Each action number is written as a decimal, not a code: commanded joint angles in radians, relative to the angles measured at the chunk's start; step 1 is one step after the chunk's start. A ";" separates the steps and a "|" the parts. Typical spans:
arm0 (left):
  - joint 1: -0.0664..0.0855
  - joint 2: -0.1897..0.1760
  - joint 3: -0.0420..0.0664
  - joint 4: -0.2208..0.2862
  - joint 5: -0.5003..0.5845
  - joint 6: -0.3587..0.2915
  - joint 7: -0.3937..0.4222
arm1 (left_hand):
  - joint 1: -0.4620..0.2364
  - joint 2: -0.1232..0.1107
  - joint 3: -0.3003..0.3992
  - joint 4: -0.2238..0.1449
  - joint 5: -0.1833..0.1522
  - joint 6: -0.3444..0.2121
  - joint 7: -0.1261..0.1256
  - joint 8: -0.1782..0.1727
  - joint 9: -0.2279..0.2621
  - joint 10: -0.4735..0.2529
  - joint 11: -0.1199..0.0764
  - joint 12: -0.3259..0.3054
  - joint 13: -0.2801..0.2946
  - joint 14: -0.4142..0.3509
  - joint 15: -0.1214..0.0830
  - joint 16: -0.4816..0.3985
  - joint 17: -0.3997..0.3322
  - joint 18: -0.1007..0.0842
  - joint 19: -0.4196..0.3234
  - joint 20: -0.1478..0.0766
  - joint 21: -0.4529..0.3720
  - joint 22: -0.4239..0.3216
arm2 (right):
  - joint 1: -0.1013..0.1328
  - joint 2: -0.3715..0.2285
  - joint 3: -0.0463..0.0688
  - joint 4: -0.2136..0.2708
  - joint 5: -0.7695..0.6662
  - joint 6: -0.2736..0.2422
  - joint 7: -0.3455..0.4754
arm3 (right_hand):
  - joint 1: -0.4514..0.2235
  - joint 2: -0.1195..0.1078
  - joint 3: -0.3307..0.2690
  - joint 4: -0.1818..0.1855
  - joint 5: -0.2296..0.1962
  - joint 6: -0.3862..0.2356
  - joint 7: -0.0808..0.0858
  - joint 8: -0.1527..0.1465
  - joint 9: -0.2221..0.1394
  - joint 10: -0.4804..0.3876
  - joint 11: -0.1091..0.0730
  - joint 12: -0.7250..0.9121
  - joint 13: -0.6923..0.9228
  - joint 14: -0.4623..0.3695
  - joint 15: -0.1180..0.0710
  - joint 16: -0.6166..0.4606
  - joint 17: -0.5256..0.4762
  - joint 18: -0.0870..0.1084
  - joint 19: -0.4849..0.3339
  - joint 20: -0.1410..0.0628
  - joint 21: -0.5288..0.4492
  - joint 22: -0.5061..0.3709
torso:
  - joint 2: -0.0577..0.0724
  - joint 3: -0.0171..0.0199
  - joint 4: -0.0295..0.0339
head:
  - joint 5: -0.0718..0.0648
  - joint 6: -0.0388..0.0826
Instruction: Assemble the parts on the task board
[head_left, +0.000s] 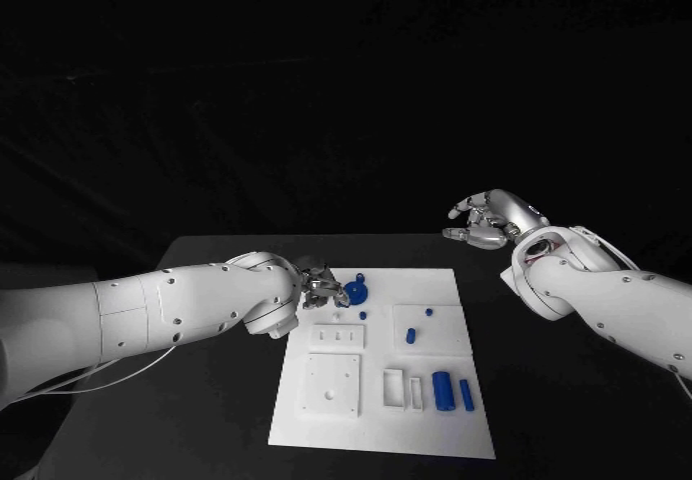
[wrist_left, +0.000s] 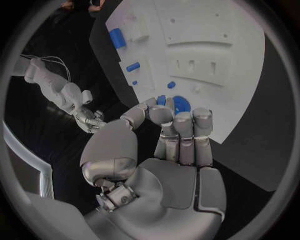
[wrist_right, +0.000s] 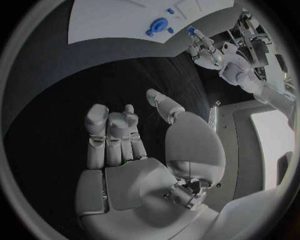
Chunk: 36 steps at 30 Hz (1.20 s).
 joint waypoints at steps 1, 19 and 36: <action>-0.004 0.011 0.001 -0.004 -0.068 0.055 -0.039 | 0.022 0.018 -0.002 0.009 -0.008 0.111 -0.110 -0.007 0.180 -0.075 -0.044 0.038 0.044 0.089 -0.072 0.020 0.013 0.038 0.045 -0.127 0.021 0.004 | 0.001 0.003 0.000 0.000 0.023 0.001 0.013 | 0.004 0.004 -0.007 -0.001 0.009 -0.012 0.020 0.003 0.002 -0.006 0.000 -0.003 -0.002 0.001 0.006 -0.007 0.002 0.100 0.000 -0.005 -0.005 0.000 | 0.003 0.0012 0.0038 | -0.005 -0.005; -0.049 0.035 0.001 -0.032 -0.071 0.041 -0.032 | -0.081 0.074 0.010 -0.015 0.121 0.154 -0.125 0.015 0.208 -0.071 -0.057 0.085 0.082 0.107 -0.084 0.055 0.047 0.065 0.056 -0.120 0.048 0.021 | 0.002 0.008 0.000 -0.001 0.023 0.009 0.006 | 0.009 0.009 -0.013 0.001 0.094 -0.013 0.020 0.004 0.002 -0.008 0.000 0.002 -0.011 0.003 0.006 -0.011 0.005 0.100 0.001 -0.004 -0.008 0.002 | 0.008 -0.0065 0.0228 | -0.025 -0.032; -0.069 0.041 0.001 -0.041 -0.098 0.054 -0.027 | -0.127 0.092 0.026 -0.017 0.142 0.167 -0.129 0.035 0.218 -0.066 -0.060 0.106 0.084 0.109 -0.084 0.071 0.056 0.069 0.053 -0.118 0.055 0.026 | 0.003 0.010 0.000 -0.004 0.023 0.021 0.000 | 0.008 0.009 -0.015 0.002 0.113 -0.013 0.020 0.004 0.002 -0.009 0.000 0.004 -0.014 0.003 0.007 -0.012 0.006 0.100 0.002 -0.003 -0.009 0.003 | 0.008 -0.0064 0.0224 | -0.018 -0.039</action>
